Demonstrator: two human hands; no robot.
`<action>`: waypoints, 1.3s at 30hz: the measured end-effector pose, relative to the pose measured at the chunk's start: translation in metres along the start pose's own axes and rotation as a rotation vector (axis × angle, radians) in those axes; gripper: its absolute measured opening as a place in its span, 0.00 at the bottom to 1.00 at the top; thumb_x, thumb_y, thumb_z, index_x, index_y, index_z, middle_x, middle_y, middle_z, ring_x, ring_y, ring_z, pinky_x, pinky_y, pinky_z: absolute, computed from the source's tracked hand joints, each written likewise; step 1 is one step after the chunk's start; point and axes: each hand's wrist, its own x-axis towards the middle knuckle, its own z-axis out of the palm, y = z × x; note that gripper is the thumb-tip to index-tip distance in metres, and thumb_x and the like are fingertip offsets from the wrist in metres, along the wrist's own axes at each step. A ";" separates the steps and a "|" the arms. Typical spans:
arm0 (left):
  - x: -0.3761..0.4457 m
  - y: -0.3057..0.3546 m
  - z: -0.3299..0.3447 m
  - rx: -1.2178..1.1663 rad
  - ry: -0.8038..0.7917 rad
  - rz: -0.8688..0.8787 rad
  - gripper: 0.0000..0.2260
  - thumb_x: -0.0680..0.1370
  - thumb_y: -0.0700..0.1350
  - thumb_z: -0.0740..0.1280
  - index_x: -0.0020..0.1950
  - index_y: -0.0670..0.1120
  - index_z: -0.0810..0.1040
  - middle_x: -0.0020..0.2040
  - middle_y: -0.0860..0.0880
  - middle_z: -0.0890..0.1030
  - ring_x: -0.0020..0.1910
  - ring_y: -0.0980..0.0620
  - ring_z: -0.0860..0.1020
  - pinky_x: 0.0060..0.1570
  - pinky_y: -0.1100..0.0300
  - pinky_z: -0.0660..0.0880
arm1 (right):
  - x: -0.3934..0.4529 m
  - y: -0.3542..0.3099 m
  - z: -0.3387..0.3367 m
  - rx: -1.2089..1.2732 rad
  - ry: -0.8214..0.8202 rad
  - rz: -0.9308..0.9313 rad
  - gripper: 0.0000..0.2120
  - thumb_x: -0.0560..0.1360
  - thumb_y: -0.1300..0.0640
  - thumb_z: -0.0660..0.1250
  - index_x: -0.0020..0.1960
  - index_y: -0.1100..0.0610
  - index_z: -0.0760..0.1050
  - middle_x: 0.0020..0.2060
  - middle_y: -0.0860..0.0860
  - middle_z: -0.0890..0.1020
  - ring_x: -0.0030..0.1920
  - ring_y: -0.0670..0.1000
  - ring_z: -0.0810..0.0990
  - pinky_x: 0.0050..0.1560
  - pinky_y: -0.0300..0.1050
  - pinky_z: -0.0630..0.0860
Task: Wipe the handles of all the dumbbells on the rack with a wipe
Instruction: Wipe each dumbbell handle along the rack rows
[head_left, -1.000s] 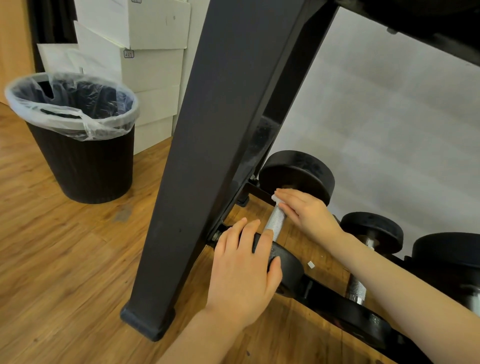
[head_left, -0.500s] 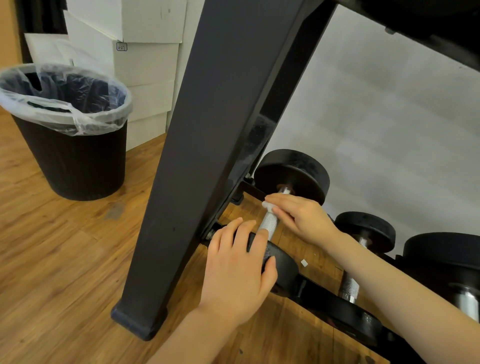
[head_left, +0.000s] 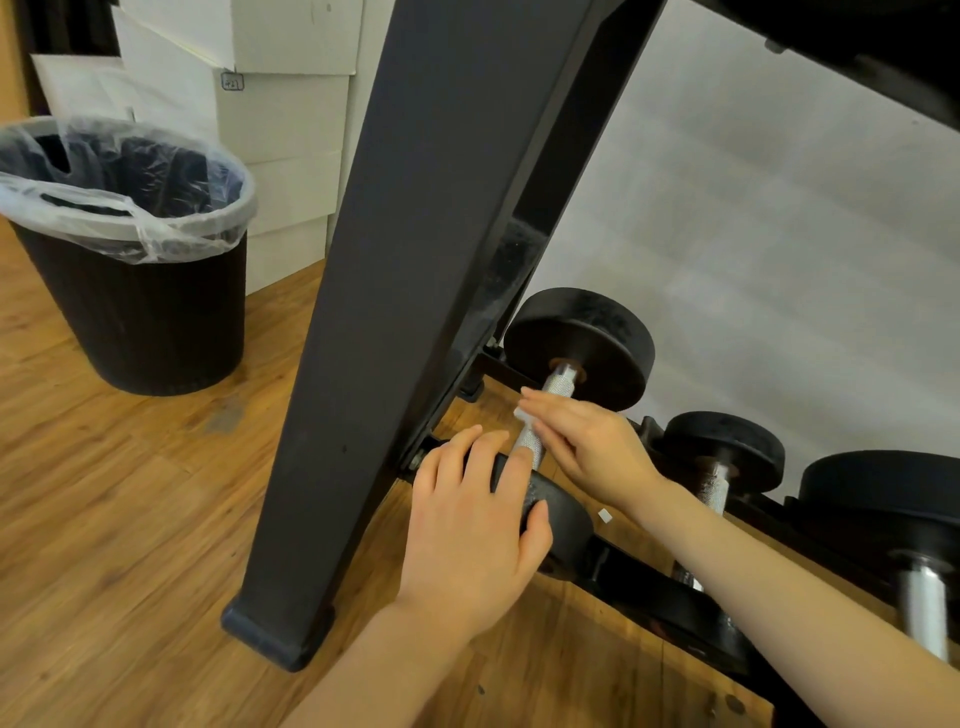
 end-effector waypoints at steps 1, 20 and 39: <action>0.000 0.000 0.000 0.004 0.001 0.002 0.20 0.76 0.56 0.57 0.62 0.50 0.78 0.61 0.49 0.79 0.64 0.47 0.75 0.63 0.51 0.68 | -0.001 -0.002 0.000 -0.012 -0.018 -0.041 0.17 0.81 0.50 0.56 0.65 0.54 0.75 0.64 0.49 0.78 0.60 0.47 0.78 0.56 0.40 0.77; 0.000 0.000 0.002 0.001 0.045 0.015 0.19 0.75 0.56 0.58 0.60 0.50 0.79 0.59 0.50 0.79 0.62 0.47 0.75 0.62 0.51 0.69 | -0.015 -0.018 0.017 -0.024 0.368 0.343 0.15 0.79 0.49 0.62 0.61 0.54 0.78 0.55 0.51 0.71 0.46 0.43 0.69 0.45 0.29 0.65; 0.001 -0.003 0.006 -0.042 0.071 0.023 0.18 0.74 0.55 0.59 0.58 0.50 0.79 0.59 0.50 0.79 0.62 0.48 0.75 0.60 0.50 0.69 | -0.020 -0.021 0.018 0.298 0.409 0.413 0.15 0.75 0.65 0.67 0.60 0.55 0.79 0.53 0.47 0.74 0.57 0.39 0.72 0.57 0.31 0.71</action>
